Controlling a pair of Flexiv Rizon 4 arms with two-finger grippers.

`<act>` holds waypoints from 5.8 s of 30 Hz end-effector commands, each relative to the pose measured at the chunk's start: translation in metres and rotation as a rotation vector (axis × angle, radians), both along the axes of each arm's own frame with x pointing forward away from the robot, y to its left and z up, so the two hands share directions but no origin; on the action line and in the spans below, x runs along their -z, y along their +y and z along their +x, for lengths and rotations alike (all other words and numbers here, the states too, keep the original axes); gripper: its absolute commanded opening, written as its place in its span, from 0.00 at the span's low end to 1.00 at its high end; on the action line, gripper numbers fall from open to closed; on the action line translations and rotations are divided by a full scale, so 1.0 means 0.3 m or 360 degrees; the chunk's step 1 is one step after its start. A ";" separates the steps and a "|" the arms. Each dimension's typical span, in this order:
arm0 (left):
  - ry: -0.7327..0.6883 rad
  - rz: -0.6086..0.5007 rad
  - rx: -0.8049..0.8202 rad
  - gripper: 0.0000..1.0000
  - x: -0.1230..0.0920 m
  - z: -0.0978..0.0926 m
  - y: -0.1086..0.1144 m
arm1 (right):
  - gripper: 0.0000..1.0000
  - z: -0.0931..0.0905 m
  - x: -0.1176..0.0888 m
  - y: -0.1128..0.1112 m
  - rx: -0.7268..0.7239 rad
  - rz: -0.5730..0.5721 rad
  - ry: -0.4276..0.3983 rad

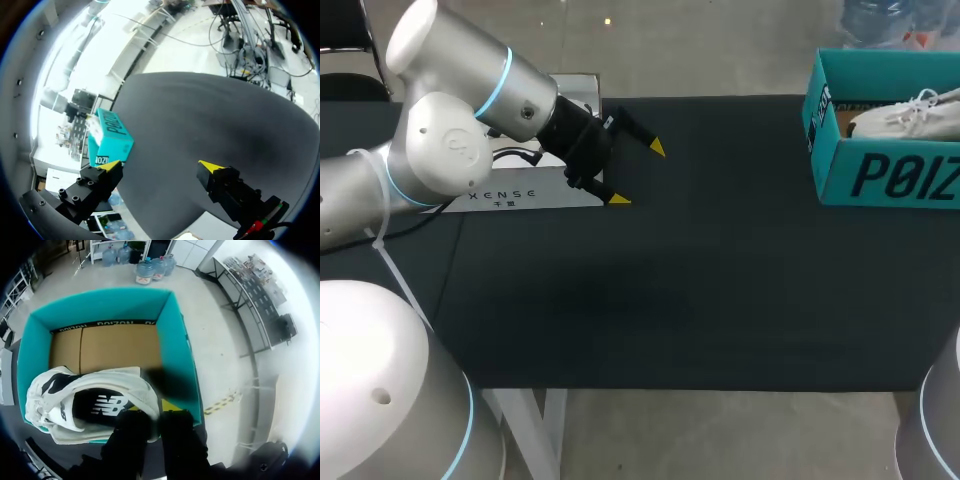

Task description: Take the shoe out of the shoebox, open the shoe tongue, remove and reinsert the insole, then place the shoe into the shoebox

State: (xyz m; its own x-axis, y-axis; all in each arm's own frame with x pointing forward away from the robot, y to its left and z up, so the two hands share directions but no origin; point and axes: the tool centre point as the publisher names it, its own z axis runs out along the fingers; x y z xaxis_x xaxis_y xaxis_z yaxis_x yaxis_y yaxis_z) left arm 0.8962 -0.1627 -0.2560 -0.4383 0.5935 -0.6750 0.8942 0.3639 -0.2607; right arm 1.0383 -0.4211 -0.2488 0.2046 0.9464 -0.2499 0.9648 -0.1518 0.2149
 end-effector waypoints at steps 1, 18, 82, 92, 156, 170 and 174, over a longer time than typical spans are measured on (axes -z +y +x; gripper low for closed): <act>-0.0001 0.0007 0.0001 1.00 -0.002 -0.001 0.000 | 0.00 0.007 0.020 0.004 -0.0009 -0.0010 0.0012; -0.0001 0.0007 0.0001 1.00 -0.002 -0.001 0.000 | 0.00 0.019 0.150 -0.038 -0.0010 -0.0003 0.0082; -0.0001 0.0007 0.0001 1.00 -0.002 -0.001 0.000 | 1.00 -0.007 -0.066 0.157 0.0089 0.0052 -0.0114; -0.0001 0.0007 0.0001 1.00 -0.002 -0.001 0.000 | 1.00 -0.007 -0.066 0.157 0.0089 0.0052 -0.0114; -0.0453 0.0917 0.0380 1.00 -0.011 0.535 1.012 | 1.00 -0.007 -0.066 0.157 0.0089 0.0052 -0.0114; -0.0453 0.0917 0.0380 1.00 -0.011 0.535 1.012 | 1.00 -0.007 -0.066 0.157 0.0089 0.0052 -0.0114; -0.0453 0.0917 0.0380 1.00 -0.011 0.535 1.012 | 1.00 -0.007 -0.066 0.157 0.0089 0.0052 -0.0114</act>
State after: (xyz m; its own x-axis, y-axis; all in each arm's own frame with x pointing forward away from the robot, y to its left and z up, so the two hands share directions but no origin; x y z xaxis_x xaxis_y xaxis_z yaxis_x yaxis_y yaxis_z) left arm 1.0583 0.1408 -0.2531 -0.1032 0.9502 -0.2940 0.9727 0.1582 0.1700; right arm 1.0362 -0.3743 -0.2290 0.2725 0.9409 -0.2013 0.9371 -0.2121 0.2773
